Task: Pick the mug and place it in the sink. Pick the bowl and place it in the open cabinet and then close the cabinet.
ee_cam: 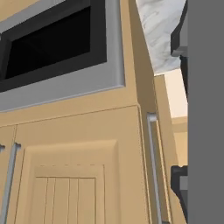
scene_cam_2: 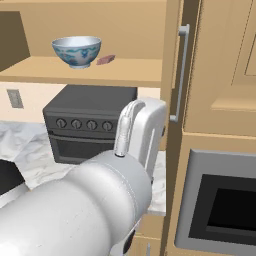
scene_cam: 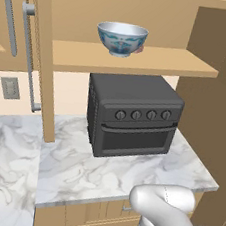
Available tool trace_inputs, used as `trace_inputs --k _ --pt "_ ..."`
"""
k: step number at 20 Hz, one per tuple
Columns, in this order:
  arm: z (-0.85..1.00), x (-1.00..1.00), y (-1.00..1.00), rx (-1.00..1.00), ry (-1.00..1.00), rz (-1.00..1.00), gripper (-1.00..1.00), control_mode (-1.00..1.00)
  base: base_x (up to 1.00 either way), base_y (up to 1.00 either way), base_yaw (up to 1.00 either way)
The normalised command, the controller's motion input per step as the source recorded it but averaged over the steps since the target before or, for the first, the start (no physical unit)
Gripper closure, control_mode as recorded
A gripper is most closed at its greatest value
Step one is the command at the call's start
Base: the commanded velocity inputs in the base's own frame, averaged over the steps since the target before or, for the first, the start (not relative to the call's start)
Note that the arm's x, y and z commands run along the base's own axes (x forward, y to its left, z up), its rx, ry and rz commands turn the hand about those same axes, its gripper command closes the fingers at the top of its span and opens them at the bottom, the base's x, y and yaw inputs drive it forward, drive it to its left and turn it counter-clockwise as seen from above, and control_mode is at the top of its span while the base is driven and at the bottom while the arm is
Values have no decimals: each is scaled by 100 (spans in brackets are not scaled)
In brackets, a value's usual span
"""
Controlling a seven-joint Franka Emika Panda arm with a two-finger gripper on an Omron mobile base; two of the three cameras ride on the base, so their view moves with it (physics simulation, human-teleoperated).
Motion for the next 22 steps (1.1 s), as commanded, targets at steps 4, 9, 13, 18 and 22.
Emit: trace_inputs --k 4,9,13,18,22 --pt "8 19 0 0 -1 -7 -100 -100 0 0 0" --pt "2 19 -3 0 0 0 -100 -100 0 0 0" --pt "0 19 -6 0 0 0 -100 -100 0 0 0" --pt "0 15 -7 0 -1 0 -100 -100 0 0 0" --pt "0 28 -17 0 0 0 -100 -100 0 0 0"
